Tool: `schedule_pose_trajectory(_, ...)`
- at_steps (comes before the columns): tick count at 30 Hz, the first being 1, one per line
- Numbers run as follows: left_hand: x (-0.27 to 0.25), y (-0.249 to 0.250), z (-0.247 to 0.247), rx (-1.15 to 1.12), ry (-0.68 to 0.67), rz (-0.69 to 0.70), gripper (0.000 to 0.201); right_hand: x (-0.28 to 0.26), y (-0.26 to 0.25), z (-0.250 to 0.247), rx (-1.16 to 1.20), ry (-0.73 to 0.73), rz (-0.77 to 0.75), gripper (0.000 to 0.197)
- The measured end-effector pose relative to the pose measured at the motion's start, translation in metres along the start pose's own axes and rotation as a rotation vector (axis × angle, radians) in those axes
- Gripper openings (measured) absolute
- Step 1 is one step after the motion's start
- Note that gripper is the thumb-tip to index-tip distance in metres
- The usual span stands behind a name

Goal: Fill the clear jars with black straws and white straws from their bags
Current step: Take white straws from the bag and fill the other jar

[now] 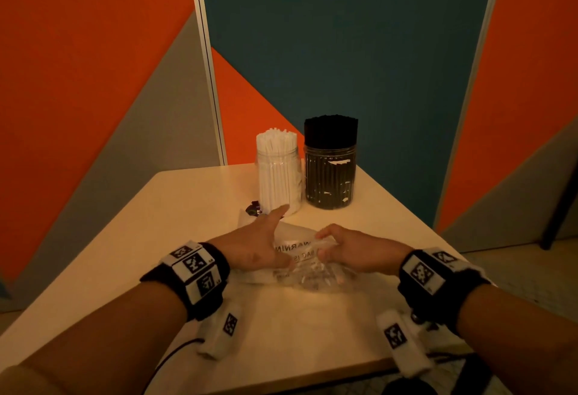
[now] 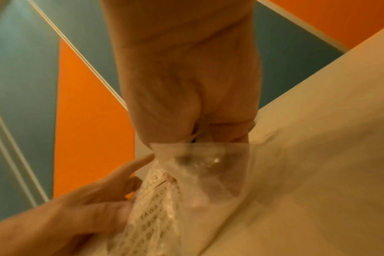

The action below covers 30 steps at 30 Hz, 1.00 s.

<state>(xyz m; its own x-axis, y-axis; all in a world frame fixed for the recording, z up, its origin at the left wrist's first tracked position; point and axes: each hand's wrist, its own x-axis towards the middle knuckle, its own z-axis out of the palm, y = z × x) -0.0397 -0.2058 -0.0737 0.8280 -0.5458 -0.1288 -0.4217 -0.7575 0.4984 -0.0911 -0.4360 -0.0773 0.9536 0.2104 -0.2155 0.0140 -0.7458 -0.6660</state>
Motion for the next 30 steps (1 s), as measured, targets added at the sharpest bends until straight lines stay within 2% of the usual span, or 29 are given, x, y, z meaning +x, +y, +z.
schedule_pose_trajectory(2,0.000,0.000,-0.002,0.186,-0.080,-0.063,0.116,0.011,0.002,0.005,0.052,-0.019,0.072,0.063)
schedule_pose_trajectory(4,0.004,0.003,-0.003,0.358,-0.129,-0.099,0.094,0.020,0.001,0.009,0.024,-0.073,0.114,0.044)
schedule_pose_trajectory(6,0.006,0.010,0.000,0.526,-0.080,-0.068,0.064,0.025,-0.002,0.010,-0.119,-0.085,0.140,0.031)
schedule_pose_trajectory(9,0.008,0.017,0.010,0.778,0.054,0.028,0.052,0.027,-0.005,0.009,-0.338,-0.052,0.144,0.031)
schedule_pose_trajectory(10,0.008,0.016,0.012,0.772,0.056,0.050,0.050,0.027,-0.006,0.009,-0.384,-0.045,0.140,0.031)
schedule_pose_trajectory(13,0.008,0.007,0.016,0.562,-0.087,0.070,0.039,0.025,-0.012,0.016,-0.571,-0.019,0.157,0.035)
schedule_pose_trajectory(16,0.011,0.001,0.019,0.342,-0.058,0.014,0.030,0.024,-0.019,0.024,-0.919,0.099,0.125,0.038)
schedule_pose_trajectory(18,0.015,-0.004,0.021,0.245,-0.052,-0.017,0.036,0.026,-0.020,0.026,-1.036,0.160,0.046,0.039)
schedule_pose_trajectory(20,0.016,-0.007,0.020,0.177,-0.085,-0.072,0.051,0.027,-0.018,0.019,-0.841,0.077,-0.011,0.045)
schedule_pose_trajectory(22,0.018,-0.008,0.018,0.250,-0.112,-0.094,0.045,0.027,-0.017,0.009,-0.559,-0.029,0.034,0.055)
schedule_pose_trajectory(23,0.018,-0.007,0.017,0.299,-0.113,-0.095,0.039,0.026,-0.017,0.006,-0.501,-0.054,0.043,0.059)
schedule_pose_trajectory(26,0.016,-0.002,0.016,0.367,-0.050,-0.073,0.023,0.026,-0.022,0.010,-0.536,-0.149,0.033,0.054)
schedule_pose_trajectory(30,0.004,0.004,0.015,0.493,0.004,0.014,0.024,0.023,-0.031,0.018,-0.548,-0.214,0.082,0.049)
